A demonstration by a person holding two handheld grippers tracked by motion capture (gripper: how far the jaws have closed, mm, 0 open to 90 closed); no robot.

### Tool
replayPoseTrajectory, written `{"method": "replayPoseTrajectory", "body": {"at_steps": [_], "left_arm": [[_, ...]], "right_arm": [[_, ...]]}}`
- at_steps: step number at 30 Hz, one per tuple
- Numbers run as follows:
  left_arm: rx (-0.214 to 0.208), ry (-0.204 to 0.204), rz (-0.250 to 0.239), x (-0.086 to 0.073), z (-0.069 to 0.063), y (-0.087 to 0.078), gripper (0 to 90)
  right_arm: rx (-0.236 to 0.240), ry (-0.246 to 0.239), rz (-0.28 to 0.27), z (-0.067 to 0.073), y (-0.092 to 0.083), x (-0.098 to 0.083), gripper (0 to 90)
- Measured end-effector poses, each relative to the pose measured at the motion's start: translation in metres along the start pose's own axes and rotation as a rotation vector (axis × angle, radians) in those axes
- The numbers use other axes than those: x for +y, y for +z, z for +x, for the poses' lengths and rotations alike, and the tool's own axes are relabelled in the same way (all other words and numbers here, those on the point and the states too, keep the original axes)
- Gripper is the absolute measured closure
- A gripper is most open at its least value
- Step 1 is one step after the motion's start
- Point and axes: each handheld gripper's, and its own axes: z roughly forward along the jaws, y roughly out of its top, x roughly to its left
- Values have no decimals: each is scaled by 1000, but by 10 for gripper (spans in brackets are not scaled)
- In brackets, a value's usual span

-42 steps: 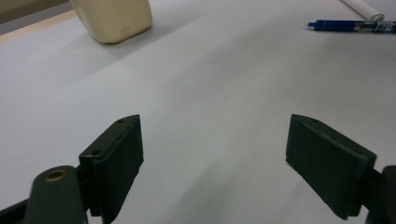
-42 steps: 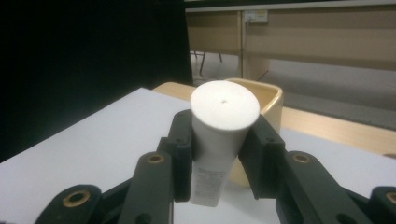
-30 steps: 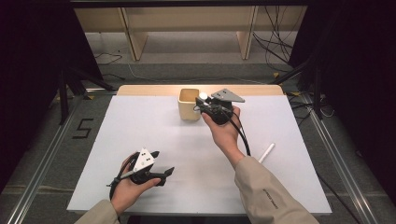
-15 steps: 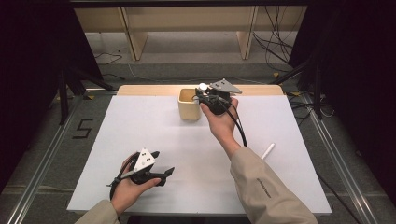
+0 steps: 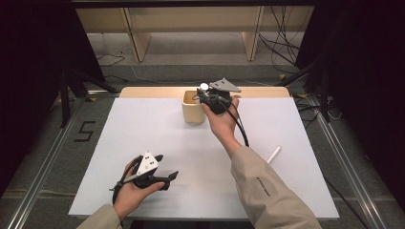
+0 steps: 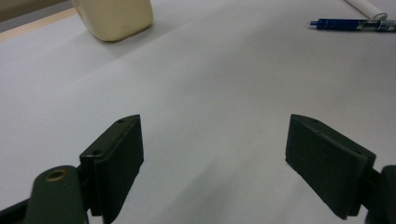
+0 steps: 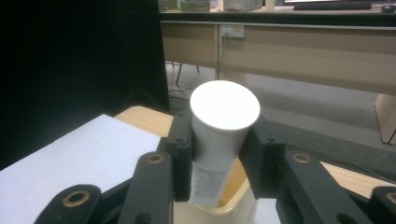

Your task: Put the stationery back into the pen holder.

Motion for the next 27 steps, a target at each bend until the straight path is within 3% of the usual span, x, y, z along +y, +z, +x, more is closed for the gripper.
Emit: {"method": "replayPoseTrajectory", "body": {"at_steps": [27], "left_arm": [[-14, 3, 7, 0, -2, 2, 188]], "right_arm": [[-20, -23, 52, -6, 23, -13, 647]]}}
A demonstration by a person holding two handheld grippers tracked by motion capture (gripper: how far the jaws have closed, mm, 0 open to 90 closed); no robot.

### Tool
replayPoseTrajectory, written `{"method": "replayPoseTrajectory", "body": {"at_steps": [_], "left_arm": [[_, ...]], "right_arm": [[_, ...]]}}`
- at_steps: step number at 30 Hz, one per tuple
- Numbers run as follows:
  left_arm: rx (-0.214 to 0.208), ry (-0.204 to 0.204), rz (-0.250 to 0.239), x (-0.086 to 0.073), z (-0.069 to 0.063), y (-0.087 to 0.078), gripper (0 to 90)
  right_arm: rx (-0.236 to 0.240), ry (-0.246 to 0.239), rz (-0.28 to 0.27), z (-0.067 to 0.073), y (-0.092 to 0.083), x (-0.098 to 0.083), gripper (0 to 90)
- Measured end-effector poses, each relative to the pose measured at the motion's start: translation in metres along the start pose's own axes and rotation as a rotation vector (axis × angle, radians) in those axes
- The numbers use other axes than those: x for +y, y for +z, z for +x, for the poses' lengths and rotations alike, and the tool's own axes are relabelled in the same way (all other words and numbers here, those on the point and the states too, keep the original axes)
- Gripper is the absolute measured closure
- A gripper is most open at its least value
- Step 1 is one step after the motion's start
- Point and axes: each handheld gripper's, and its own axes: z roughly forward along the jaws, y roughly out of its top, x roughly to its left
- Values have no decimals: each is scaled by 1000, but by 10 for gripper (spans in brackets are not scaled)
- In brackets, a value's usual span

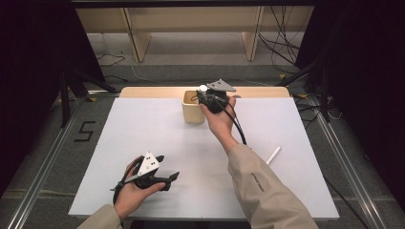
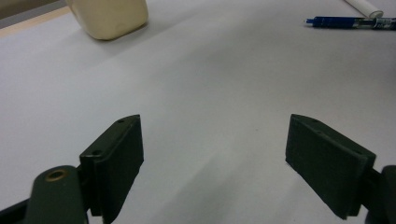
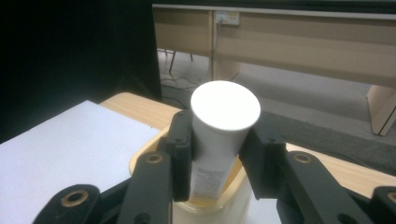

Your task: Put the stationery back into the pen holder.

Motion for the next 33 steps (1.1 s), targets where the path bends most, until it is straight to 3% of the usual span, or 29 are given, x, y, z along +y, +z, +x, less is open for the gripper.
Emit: {"method": "replayPoseTrajectory", "body": {"at_steps": [6, 11, 24, 33], "left_arm": [[-2, 2, 3, 0, 0, 0, 188], [-1, 2, 3, -1, -1, 0, 188], [12, 3, 2, -1, 0, 0, 189], [12, 3, 5, -1, -1, 0, 189]], "right_arm": [[1, -4, 4, -1, -5, 3, 491], [16, -2, 40, -4, -15, 5, 429], [44, -38, 214, -19, -64, -8, 453], [54, -56, 371, -31, -105, -28, 463]]}}
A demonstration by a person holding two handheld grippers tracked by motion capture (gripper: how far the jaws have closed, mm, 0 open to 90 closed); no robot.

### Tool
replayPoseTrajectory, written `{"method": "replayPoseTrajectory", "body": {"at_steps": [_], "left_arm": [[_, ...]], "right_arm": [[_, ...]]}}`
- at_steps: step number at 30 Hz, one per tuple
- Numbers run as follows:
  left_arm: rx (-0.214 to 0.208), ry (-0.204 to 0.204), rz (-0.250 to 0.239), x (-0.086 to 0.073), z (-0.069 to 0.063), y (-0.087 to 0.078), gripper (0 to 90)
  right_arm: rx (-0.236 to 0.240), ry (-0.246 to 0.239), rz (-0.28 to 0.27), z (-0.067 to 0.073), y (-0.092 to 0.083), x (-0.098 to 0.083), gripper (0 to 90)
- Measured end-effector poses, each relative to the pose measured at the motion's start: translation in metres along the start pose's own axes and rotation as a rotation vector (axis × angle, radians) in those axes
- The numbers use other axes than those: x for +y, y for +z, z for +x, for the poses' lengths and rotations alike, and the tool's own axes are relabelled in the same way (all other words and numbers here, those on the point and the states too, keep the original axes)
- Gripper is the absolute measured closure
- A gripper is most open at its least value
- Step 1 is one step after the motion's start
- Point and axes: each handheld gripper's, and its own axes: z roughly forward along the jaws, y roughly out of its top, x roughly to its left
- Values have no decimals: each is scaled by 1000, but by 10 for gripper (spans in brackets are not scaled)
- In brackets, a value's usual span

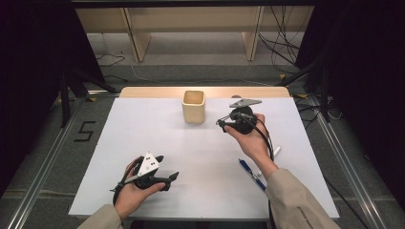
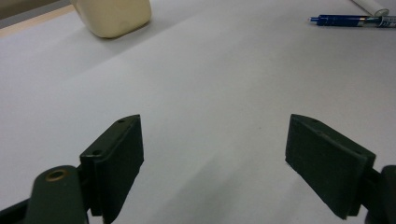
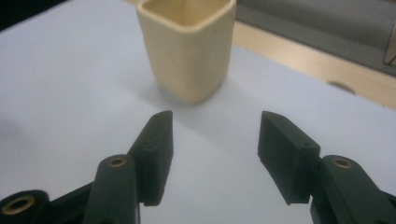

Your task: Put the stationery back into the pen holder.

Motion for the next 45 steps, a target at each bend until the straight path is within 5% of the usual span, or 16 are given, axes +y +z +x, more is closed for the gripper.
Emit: {"method": "replayPoseTrajectory", "body": {"at_steps": [8, 23, 28, 45], "left_arm": [[3, -3, 1, 0, 0, 0, 190], [5, -2, 3, -1, -1, 1, 191], [6, -3, 4, -1, -1, 1, 191], [2, -2, 2, 0, -1, 1, 192]], "right_arm": [[5, 8, 102, -6, -19, -31, 483], [-27, 42, 201, -21, -43, -72, 488], [-3, 36, 244, -20, -48, -83, 507], [86, -14, 542, 1, -67, -101, 640]]}}
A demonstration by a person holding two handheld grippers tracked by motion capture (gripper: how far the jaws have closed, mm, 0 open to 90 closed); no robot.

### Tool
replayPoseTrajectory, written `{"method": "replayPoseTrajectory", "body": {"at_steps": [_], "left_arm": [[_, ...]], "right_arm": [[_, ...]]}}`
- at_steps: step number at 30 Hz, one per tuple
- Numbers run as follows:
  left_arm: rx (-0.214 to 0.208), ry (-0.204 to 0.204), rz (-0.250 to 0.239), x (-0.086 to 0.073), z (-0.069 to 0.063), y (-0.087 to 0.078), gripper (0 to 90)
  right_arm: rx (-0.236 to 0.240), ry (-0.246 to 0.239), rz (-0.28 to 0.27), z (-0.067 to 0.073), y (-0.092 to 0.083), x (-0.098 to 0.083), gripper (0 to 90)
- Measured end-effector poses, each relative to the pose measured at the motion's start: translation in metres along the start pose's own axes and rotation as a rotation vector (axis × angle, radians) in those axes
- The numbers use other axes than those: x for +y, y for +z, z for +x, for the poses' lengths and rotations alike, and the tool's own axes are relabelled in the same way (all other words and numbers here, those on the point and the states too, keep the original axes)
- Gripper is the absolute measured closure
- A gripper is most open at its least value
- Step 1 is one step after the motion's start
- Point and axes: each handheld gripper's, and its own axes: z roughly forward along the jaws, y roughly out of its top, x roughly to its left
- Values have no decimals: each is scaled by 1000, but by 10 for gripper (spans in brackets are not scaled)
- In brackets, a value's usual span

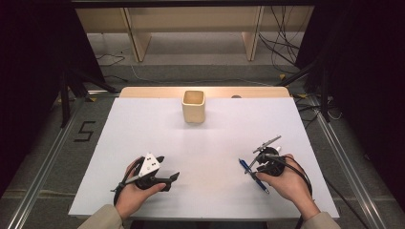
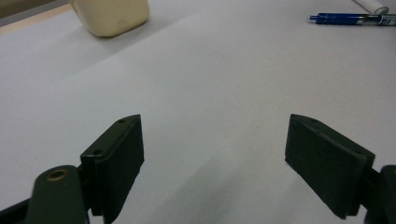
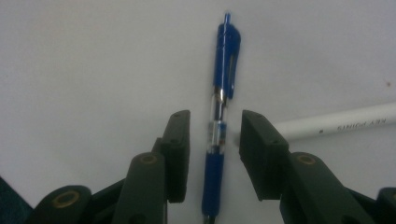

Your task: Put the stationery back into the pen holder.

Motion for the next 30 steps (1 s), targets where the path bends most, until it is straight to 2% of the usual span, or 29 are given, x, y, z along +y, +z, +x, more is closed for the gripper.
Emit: {"method": "replayPoseTrajectory", "body": {"at_steps": [10, 16, 30], "left_arm": [[-1, 0, -1, 0, 0, 0, 193], [-2, 3, -1, 0, 0, 1, 194], [-4, 4, 1, 0, -1, 1, 195]], "right_arm": [[18, 2, 98, 0, 5, -2, 654], [3, -3, 152, 0, 12, -2, 657], [0, -21, 208, -2, 19, 0, 670]]}}
